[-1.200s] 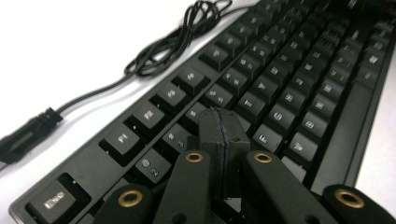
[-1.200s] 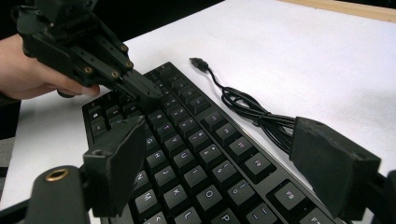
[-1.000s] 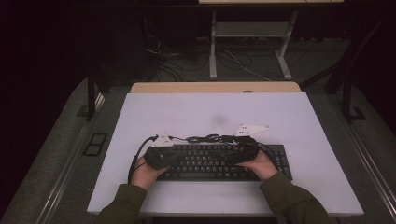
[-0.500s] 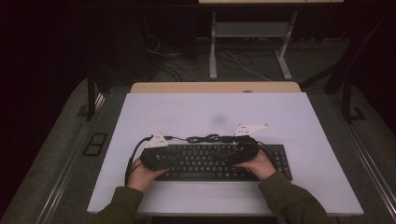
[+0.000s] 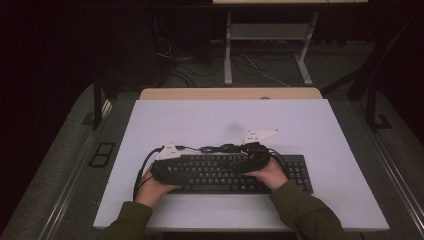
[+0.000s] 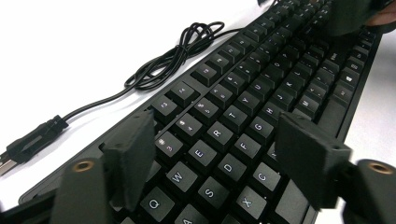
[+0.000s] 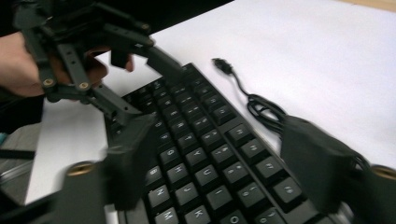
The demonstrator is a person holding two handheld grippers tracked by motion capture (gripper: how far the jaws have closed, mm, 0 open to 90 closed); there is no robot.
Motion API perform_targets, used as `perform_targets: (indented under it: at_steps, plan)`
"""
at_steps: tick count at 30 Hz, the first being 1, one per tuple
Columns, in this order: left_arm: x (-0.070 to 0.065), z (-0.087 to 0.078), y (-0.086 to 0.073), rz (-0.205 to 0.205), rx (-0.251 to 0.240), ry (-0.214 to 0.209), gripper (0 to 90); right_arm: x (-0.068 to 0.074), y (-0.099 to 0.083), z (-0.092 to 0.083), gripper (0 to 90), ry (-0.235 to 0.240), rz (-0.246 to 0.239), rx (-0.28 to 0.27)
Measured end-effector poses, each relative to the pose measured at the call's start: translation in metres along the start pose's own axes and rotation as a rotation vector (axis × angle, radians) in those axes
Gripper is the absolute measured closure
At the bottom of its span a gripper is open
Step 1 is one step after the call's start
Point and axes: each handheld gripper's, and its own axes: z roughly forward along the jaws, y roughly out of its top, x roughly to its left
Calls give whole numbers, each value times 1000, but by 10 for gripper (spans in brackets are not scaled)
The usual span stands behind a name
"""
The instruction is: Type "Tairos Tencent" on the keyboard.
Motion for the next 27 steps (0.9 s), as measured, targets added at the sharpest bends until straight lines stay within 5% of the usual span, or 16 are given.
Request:
perform_targets:
  at_steps: [18,27]
  plan:
    - [0,1,-1,4,2,2,212,16,-7,13,785,67,-57,121]
    - [0,2,-1,14,1,4,204,21,-9,18,893,88,-81,163]
